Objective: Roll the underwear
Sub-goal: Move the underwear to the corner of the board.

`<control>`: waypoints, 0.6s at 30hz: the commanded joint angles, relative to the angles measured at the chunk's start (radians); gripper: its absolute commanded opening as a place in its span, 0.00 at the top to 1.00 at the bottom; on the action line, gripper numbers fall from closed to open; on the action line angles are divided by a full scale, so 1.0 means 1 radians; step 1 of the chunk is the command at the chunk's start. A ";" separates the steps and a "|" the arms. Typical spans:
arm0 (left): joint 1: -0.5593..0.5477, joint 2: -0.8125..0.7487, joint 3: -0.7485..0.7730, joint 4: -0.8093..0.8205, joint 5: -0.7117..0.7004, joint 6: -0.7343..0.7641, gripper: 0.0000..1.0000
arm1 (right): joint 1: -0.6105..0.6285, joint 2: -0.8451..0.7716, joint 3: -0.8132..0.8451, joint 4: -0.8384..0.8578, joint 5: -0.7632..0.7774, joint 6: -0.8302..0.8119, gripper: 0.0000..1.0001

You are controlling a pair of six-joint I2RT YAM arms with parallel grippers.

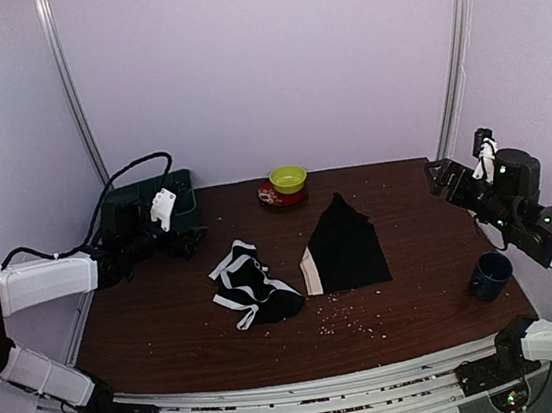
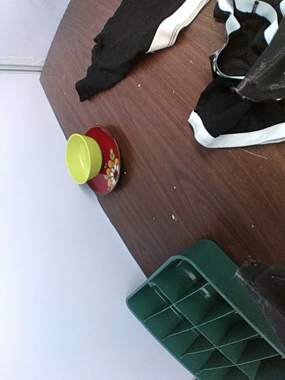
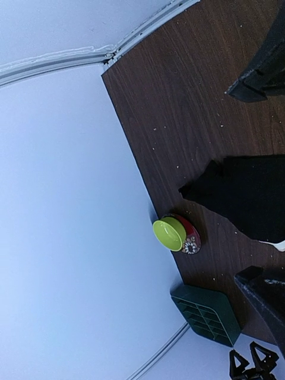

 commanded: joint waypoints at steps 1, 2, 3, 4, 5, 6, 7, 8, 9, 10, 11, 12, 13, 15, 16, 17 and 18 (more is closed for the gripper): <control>0.004 0.048 0.011 0.107 -0.049 -0.026 0.02 | 0.005 -0.025 -0.042 0.004 0.063 -0.031 0.00; 0.004 0.059 0.015 0.106 -0.056 -0.023 0.02 | 0.005 -0.030 -0.054 0.015 0.057 -0.039 0.00; 0.003 0.067 0.020 0.101 -0.059 -0.021 0.02 | 0.005 -0.040 -0.064 0.029 0.042 -0.051 0.00; 0.004 0.074 0.024 0.095 -0.059 -0.018 0.02 | 0.005 -0.044 -0.072 0.045 0.022 -0.067 0.00; 0.005 0.079 0.028 0.090 -0.058 -0.016 0.02 | 0.005 -0.048 -0.077 0.054 0.003 -0.077 0.00; 0.004 0.080 0.031 0.088 -0.056 -0.013 0.02 | 0.005 -0.046 -0.077 0.055 -0.004 -0.081 0.00; 0.005 0.080 0.030 0.087 -0.053 -0.009 0.02 | 0.005 -0.042 -0.076 0.053 -0.010 -0.084 0.00; 0.004 0.080 0.029 0.087 -0.046 -0.004 0.02 | 0.005 -0.037 -0.075 0.050 -0.016 -0.089 0.00; 0.004 0.079 0.027 0.087 -0.037 0.003 0.02 | 0.005 -0.030 -0.076 0.051 -0.020 -0.092 0.00; 0.003 0.078 0.027 0.084 -0.028 0.011 0.02 | 0.005 -0.021 -0.075 0.053 -0.027 -0.094 0.00; 0.003 0.077 0.027 0.077 -0.013 0.019 0.02 | 0.005 -0.009 -0.074 0.058 -0.038 -0.096 0.00; 0.004 0.076 0.028 0.067 0.005 0.034 0.02 | 0.005 0.006 -0.074 0.062 -0.050 -0.096 0.00; 0.004 0.076 0.030 0.059 0.023 0.048 0.02 | 0.006 0.021 -0.073 0.066 -0.065 -0.099 0.00; 0.005 0.074 0.030 0.047 0.050 0.063 0.02 | 0.014 0.056 -0.071 0.072 -0.086 -0.103 0.00; 0.004 0.074 0.031 0.044 0.058 0.067 0.02 | 0.022 0.075 -0.066 0.074 -0.089 -0.106 0.00; 0.005 0.075 0.033 0.039 0.062 0.068 0.02 | 0.032 0.094 -0.061 0.073 -0.086 -0.114 0.00; 0.004 0.076 0.035 0.035 0.064 0.071 0.02 | 0.046 0.113 -0.054 0.072 -0.077 -0.118 0.00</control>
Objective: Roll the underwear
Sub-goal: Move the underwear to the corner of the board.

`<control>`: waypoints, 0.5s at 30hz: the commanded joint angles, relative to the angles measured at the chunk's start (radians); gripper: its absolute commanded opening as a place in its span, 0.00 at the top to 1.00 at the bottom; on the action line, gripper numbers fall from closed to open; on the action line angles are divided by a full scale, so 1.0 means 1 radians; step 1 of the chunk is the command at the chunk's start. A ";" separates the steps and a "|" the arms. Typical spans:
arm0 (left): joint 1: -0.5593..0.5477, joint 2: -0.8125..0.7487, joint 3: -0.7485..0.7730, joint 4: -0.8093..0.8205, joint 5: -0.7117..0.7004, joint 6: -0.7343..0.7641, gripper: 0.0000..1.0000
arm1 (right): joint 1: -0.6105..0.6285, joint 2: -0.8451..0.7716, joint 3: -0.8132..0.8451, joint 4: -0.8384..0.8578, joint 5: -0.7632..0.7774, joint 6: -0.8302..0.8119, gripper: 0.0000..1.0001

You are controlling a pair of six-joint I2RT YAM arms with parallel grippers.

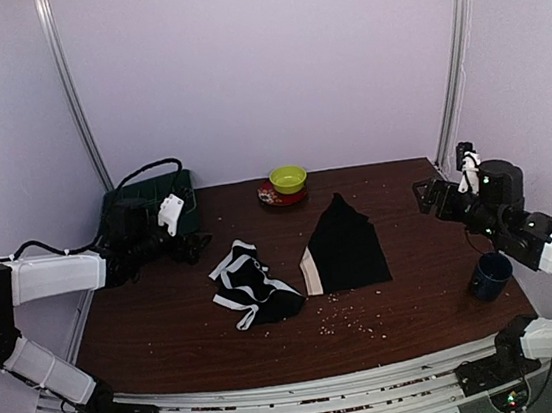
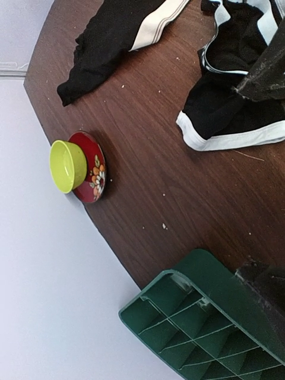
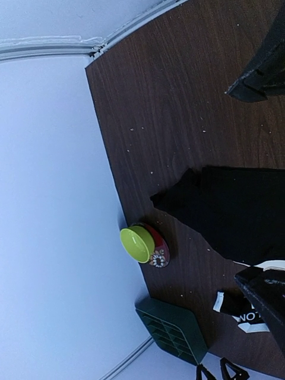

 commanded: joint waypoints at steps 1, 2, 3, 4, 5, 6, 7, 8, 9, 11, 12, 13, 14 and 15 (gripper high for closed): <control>0.004 -0.003 0.034 0.001 0.052 0.038 0.02 | 0.052 0.074 0.025 0.018 -0.013 -0.037 0.00; 0.003 -0.002 0.037 -0.004 0.054 0.039 0.02 | 0.072 0.094 0.035 0.016 0.005 -0.043 0.00; 0.003 -0.001 0.037 -0.006 0.054 0.039 0.02 | 0.093 0.119 0.048 0.014 0.026 -0.047 0.00; 0.005 -0.001 0.039 -0.007 0.056 0.040 0.02 | 0.117 0.148 0.060 0.015 0.053 -0.053 0.00; 0.005 -0.001 0.039 -0.007 0.057 0.042 0.02 | 0.143 0.181 0.077 0.014 0.078 -0.059 0.00; 0.004 -0.001 0.038 -0.006 0.058 0.043 0.02 | 0.168 0.221 0.099 0.008 0.101 -0.064 0.00; 0.004 0.000 0.037 -0.005 0.058 0.045 0.02 | 0.192 0.263 0.126 0.002 0.125 -0.073 0.00; 0.004 0.003 0.036 -0.003 0.058 0.046 0.02 | 0.219 0.313 0.154 -0.005 0.150 -0.081 0.00; 0.005 0.008 0.036 -0.001 0.059 0.047 0.02 | 0.241 0.366 0.186 -0.014 0.175 -0.090 0.00; 0.004 0.018 0.038 -0.001 0.060 0.048 0.02 | 0.289 0.493 0.255 -0.037 0.209 -0.106 0.00; 0.004 0.022 0.040 -0.001 0.061 0.050 0.02 | 0.302 0.544 0.294 -0.048 0.220 -0.113 0.00; 0.003 0.029 0.041 -0.001 0.064 0.051 0.02 | 0.314 0.599 0.343 -0.059 0.226 -0.118 0.00; 0.005 0.032 0.042 -0.001 0.064 0.053 0.02 | 0.326 0.651 0.375 -0.066 0.230 -0.124 0.00; 0.004 0.034 0.042 -0.001 0.065 0.054 0.02 | 0.337 0.696 0.412 -0.074 0.234 -0.130 0.00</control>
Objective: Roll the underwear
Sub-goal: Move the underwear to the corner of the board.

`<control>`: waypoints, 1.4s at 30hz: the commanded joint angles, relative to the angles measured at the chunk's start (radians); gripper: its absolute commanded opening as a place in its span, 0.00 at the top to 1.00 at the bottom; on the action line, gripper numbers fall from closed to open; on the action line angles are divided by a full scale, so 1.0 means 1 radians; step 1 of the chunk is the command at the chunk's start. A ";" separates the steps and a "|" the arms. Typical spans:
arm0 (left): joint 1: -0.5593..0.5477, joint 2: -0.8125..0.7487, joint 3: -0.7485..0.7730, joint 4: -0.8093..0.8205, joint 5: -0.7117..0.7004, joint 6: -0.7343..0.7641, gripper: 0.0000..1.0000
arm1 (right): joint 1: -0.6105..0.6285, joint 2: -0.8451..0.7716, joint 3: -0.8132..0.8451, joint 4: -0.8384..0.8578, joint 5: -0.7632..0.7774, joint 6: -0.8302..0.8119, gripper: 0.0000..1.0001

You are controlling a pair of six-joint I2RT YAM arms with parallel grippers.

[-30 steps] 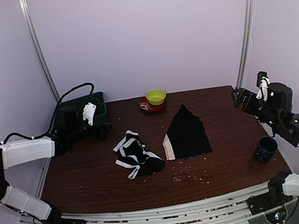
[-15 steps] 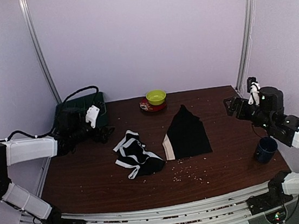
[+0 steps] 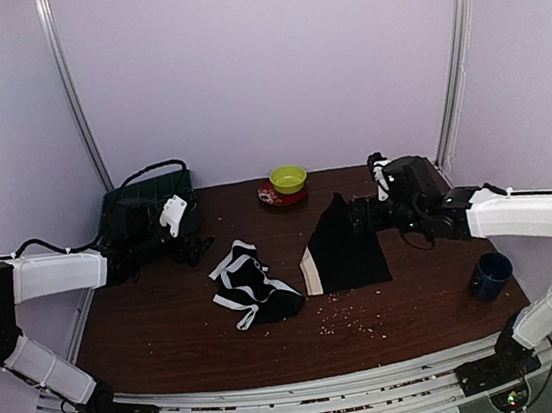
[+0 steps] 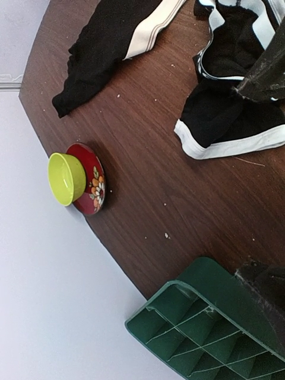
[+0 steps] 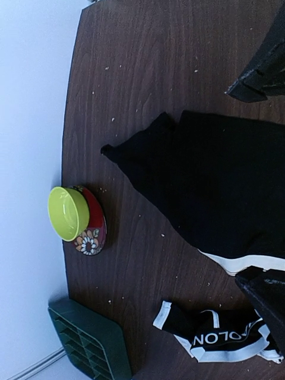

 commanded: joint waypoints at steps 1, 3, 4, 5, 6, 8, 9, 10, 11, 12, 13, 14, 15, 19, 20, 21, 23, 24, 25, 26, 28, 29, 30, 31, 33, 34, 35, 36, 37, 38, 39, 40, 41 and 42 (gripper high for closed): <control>0.004 0.023 0.030 0.015 0.021 0.019 0.02 | 0.058 0.198 0.151 -0.061 0.085 -0.051 0.00; 0.004 0.022 0.027 0.017 0.023 0.021 0.02 | 0.086 0.288 0.221 -0.086 0.097 -0.068 0.00; 0.005 0.019 0.024 0.020 0.023 0.022 0.02 | 0.099 0.330 0.251 -0.102 0.104 -0.074 0.00; 0.004 0.017 0.021 0.024 0.023 0.024 0.02 | 0.111 0.369 0.281 -0.112 0.113 -0.079 0.00; 0.005 0.016 0.019 0.028 0.023 0.025 0.02 | 0.120 0.408 0.304 -0.121 0.120 -0.083 0.00; 0.004 0.017 0.014 0.034 0.024 0.026 0.02 | 0.135 0.471 0.341 -0.129 0.140 -0.091 0.00; 0.003 0.018 0.014 0.035 0.025 0.027 0.02 | 0.140 0.501 0.354 -0.132 0.151 -0.092 0.00; 0.004 0.021 0.014 0.036 0.026 0.027 0.02 | 0.144 0.526 0.366 -0.134 0.162 -0.095 0.00; 0.005 0.022 0.013 0.036 0.026 0.027 0.02 | 0.146 0.552 0.374 -0.139 0.176 -0.096 0.00; 0.004 0.026 0.014 0.036 0.025 0.028 0.02 | 0.146 0.574 0.383 -0.144 0.195 -0.097 0.00; 0.005 0.027 0.014 0.038 0.022 0.029 0.02 | 0.146 0.596 0.391 -0.151 0.219 -0.097 0.00; 0.004 0.029 0.016 0.038 0.020 0.029 0.02 | 0.146 0.619 0.398 -0.160 0.237 -0.096 0.00; 0.003 0.030 0.016 0.039 0.019 0.029 0.02 | 0.146 0.636 0.406 -0.169 0.259 -0.099 0.00; 0.004 0.031 0.011 0.045 0.012 0.032 0.02 | 0.137 0.692 0.432 -0.206 0.346 -0.106 0.00; 0.003 0.031 0.011 0.045 0.011 0.032 0.02 | 0.125 0.700 0.431 -0.212 0.362 -0.103 0.00; 0.003 0.031 0.011 0.046 0.011 0.032 0.02 | 0.108 0.704 0.427 -0.213 0.364 -0.100 0.00; 0.004 0.031 0.010 0.047 0.010 0.034 0.02 | 0.055 0.710 0.408 -0.214 0.347 -0.087 0.00; 0.004 0.031 0.010 0.047 0.009 0.033 0.02 | 0.031 0.712 0.399 -0.215 0.341 -0.081 0.00; 0.003 0.030 0.008 0.049 0.009 0.035 0.02 | 0.007 0.714 0.391 -0.218 0.342 -0.075 0.00; 0.004 0.030 0.008 0.050 0.008 0.035 0.02 | -0.017 0.714 0.385 -0.223 0.347 -0.066 0.00; 0.004 0.033 0.007 0.052 0.009 0.036 0.02 | -0.062 0.708 0.369 -0.234 0.364 -0.046 0.00; 0.004 0.035 0.008 0.052 0.008 0.037 0.02 | -0.083 0.696 0.358 -0.234 0.377 -0.037 0.00; 0.004 0.037 0.008 0.052 0.008 0.036 0.02 | -0.102 0.685 0.345 -0.230 0.395 -0.026 0.00; 0.005 0.040 0.009 0.052 0.007 0.037 0.02 | -0.124 0.672 0.333 -0.225 0.410 -0.015 0.00; 0.003 0.043 0.010 0.052 0.007 0.038 0.02 | -0.158 0.633 0.307 -0.205 0.428 0.004 0.00; 0.004 0.043 0.010 0.052 0.007 0.038 0.02 | -0.165 0.608 0.295 -0.191 0.435 0.009 0.00; 0.004 0.042 0.010 0.051 0.005 0.038 0.02 | -0.164 0.579 0.280 -0.171 0.445 0.007 0.00; 0.005 0.041 0.010 0.052 0.003 0.038 0.02 | -0.157 0.544 0.264 -0.151 0.445 0.004 0.00; 0.004 0.040 0.008 0.052 0.002 0.039 0.02 | -0.148 0.507 0.248 -0.130 0.440 -0.001 0.00; 0.004 0.039 0.008 0.052 0.001 0.040 0.02 | -0.131 0.472 0.233 -0.109 0.433 -0.010 0.00; 0.004 0.039 0.009 0.052 0.002 0.041 0.02 | -0.111 0.434 0.219 -0.089 0.427 -0.022 0.00; 0.004 0.041 0.011 0.047 0.001 0.044 0.02 | -0.091 0.404 0.208 -0.071 0.421 -0.034 0.00; 0.004 0.046 0.017 0.041 0.004 0.048 0.02 | -0.068 0.373 0.202 -0.058 0.413 -0.044 0.00; 0.005 0.054 0.024 0.031 0.012 0.054 0.02 | -0.039 0.345 0.199 -0.054 0.399 -0.054 0.00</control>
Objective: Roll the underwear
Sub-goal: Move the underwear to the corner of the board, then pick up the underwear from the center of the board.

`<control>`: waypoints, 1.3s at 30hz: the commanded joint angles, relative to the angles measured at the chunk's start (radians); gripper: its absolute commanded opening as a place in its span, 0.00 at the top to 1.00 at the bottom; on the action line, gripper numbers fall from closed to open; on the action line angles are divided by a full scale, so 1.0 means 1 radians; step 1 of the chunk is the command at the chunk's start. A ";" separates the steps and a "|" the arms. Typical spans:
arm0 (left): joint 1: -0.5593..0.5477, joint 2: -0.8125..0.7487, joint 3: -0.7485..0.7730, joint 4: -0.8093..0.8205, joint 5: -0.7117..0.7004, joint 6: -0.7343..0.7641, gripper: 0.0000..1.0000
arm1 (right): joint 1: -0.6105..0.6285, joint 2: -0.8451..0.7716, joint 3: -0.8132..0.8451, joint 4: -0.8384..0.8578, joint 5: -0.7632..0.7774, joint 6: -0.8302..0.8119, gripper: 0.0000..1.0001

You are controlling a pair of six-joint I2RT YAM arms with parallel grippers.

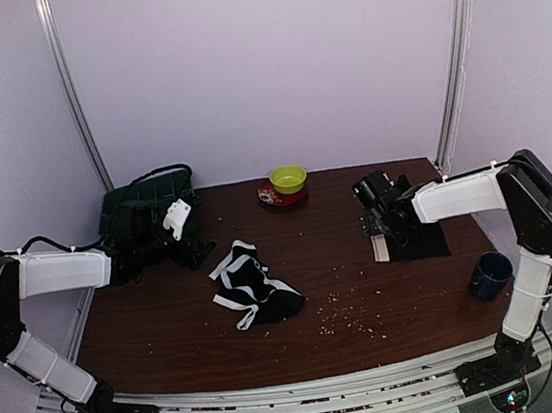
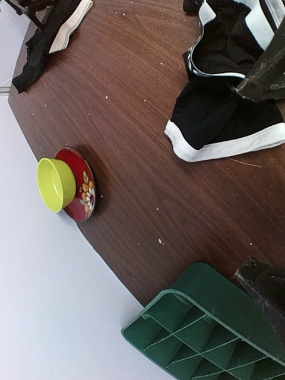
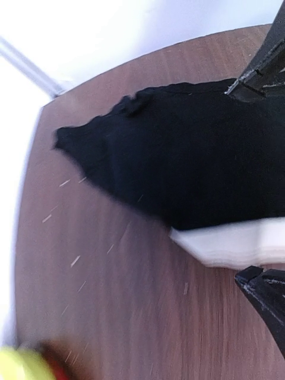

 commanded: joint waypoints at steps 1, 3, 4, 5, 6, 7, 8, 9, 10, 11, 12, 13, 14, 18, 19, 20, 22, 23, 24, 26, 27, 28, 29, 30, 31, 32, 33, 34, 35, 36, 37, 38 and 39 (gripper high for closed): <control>0.004 0.025 0.032 0.015 0.020 0.035 0.02 | 0.107 -0.142 -0.013 0.086 -0.022 -0.043 0.00; 0.005 0.040 0.051 -0.034 0.073 0.085 0.02 | 0.149 -0.198 -0.015 0.091 -0.081 -0.073 0.00; 0.005 0.044 0.057 -0.059 0.115 0.123 0.03 | 0.169 -0.220 -0.017 0.095 -0.120 -0.090 0.00; 0.004 0.046 0.061 -0.084 0.151 0.169 0.04 | 0.190 -0.242 -0.022 0.103 -0.150 -0.107 0.00; 0.005 0.047 0.062 -0.109 0.184 0.212 0.05 | 0.212 -0.261 -0.028 0.113 -0.175 -0.120 0.00; 0.004 0.044 0.064 -0.132 0.204 0.265 0.06 | 0.234 -0.275 -0.032 0.117 -0.190 -0.132 0.00; 0.004 0.041 0.066 -0.159 0.213 0.322 0.08 | 0.257 -0.285 -0.032 0.118 -0.197 -0.139 0.00; 0.005 0.035 0.063 -0.175 0.207 0.373 0.11 | 0.279 -0.292 -0.029 0.112 -0.199 -0.146 0.00; 0.005 0.026 0.062 -0.187 0.189 0.426 0.13 | 0.302 -0.293 -0.025 0.095 -0.197 -0.149 0.00; 0.006 0.014 0.057 -0.197 0.171 0.469 0.13 | 0.322 -0.294 -0.018 0.080 -0.192 -0.154 0.00; 0.010 0.001 0.050 -0.206 0.162 0.521 0.13 | 0.343 -0.292 -0.013 0.066 -0.191 -0.156 0.00; 0.011 -0.013 0.042 -0.212 0.154 0.572 0.13 | 0.361 -0.289 -0.010 0.054 -0.190 -0.155 0.00; 0.012 -0.024 0.031 -0.209 0.145 0.624 0.11 | 0.385 -0.287 -0.011 0.044 -0.192 -0.151 0.00; 0.012 -0.028 0.018 -0.225 0.150 0.824 0.09 | 0.442 -0.285 -0.037 0.025 -0.205 -0.139 0.00; 0.013 -0.020 0.017 -0.226 0.149 0.866 0.09 | 0.451 -0.291 -0.051 0.033 -0.204 -0.137 0.00; 0.013 -0.008 0.020 -0.231 0.151 0.907 0.10 | 0.457 -0.299 -0.070 0.047 -0.207 -0.135 0.00; 0.013 0.033 0.040 -0.246 0.134 0.968 0.10 | 0.459 -0.323 -0.114 0.089 -0.211 -0.135 0.00; 0.013 0.061 0.062 -0.278 0.133 0.997 0.12 | 0.459 -0.338 -0.136 0.109 -0.204 -0.135 0.00; 0.012 0.089 0.089 -0.331 0.127 1.020 0.14 | 0.459 -0.351 -0.151 0.117 -0.197 -0.134 0.00; 0.012 0.154 0.156 -0.420 0.122 1.048 0.19 | 0.459 -0.382 -0.167 0.114 -0.184 -0.128 0.00; 0.013 0.183 0.187 -0.459 0.122 1.053 0.22 | 0.459 -0.397 -0.177 0.115 -0.177 -0.124 0.00; 0.012 0.209 0.218 -0.481 0.120 1.054 0.24 | 0.460 -0.414 -0.188 0.122 -0.170 -0.123 0.00; 0.012 0.228 0.239 -0.494 0.124 1.054 0.24 | 0.460 -0.427 -0.199 0.132 -0.167 -0.123 0.00; 0.012 0.242 0.254 -0.496 0.130 1.056 0.25 | 0.459 -0.439 -0.210 0.142 -0.168 -0.123 0.00; 0.010 0.251 0.261 -0.494 0.139 1.060 0.25 | 0.459 -0.448 -0.213 0.145 -0.169 -0.122 0.00; 0.007 0.252 0.265 -0.484 0.145 1.060 0.26 | 0.459 -0.455 -0.216 0.145 -0.168 -0.122 0.00; 0.004 0.253 0.268 -0.479 0.149 1.058 0.27 | 0.460 -0.458 -0.219 0.147 -0.168 -0.121 0.00; -0.001 0.253 0.273 -0.484 0.157 1.062 0.28 | 0.458 -0.459 -0.221 0.148 -0.165 -0.123 0.00; -0.007 0.253 0.274 -0.485 0.159 1.064 0.29 | 0.458 -0.459 -0.222 0.149 -0.162 -0.123 0.00; -0.012 0.253 0.275 -0.486 0.158 1.065 0.30 | 0.459 -0.457 -0.222 0.147 -0.159 -0.124 0.00; -0.017 0.255 0.276 -0.487 0.155 1.066 0.31 | 0.458 -0.455 -0.220 0.145 -0.158 -0.125 0.00; -0.022 0.258 0.273 -0.487 0.149 1.070 0.33 | 0.459 -0.452 -0.218 0.145 -0.158 -0.125 0.00; -0.028 0.262 0.271 -0.487 0.140 1.072 0.33 | 0.459 -0.451 -0.217 0.144 -0.159 -0.124 0.00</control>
